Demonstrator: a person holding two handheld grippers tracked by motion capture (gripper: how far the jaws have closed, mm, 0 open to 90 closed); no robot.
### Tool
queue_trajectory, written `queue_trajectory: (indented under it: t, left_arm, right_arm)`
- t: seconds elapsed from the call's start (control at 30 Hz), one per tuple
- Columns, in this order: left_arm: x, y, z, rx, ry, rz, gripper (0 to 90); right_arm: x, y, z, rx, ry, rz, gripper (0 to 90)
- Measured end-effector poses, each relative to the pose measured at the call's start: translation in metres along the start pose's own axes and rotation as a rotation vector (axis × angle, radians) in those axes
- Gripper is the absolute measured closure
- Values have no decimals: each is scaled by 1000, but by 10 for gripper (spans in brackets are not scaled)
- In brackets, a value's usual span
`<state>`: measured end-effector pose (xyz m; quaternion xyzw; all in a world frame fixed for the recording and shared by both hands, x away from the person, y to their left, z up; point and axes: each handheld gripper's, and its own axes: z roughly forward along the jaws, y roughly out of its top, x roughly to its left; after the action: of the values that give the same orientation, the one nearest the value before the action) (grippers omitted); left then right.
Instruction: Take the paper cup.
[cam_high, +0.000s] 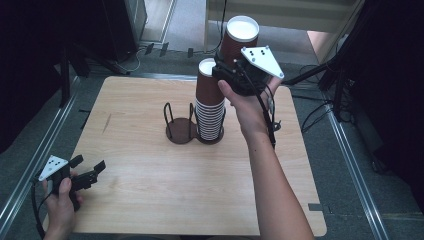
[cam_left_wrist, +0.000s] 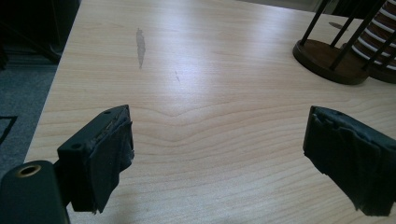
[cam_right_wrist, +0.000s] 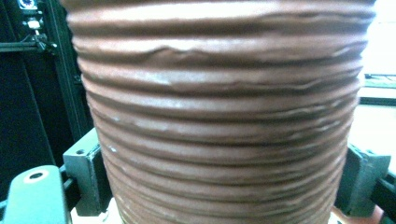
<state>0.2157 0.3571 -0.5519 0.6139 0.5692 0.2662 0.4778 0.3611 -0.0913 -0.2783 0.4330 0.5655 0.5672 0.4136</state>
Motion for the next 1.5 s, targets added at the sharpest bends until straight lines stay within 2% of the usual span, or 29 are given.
queue_trajectory:
  t: [0.37,1.0,1.5]
  left_arm:
    - [0,0,0,-1,4,0,91]
    - [0,0,0,-3,6,-3,91]
    - [0,0,0,-4,10,-3,92]
  right_arm:
    - [-21,-5,-10,1,-34,5,131]
    - [-47,-11,-27,1,-75,3,131]
    - [-66,-31,-44,16,-103,-1,131]
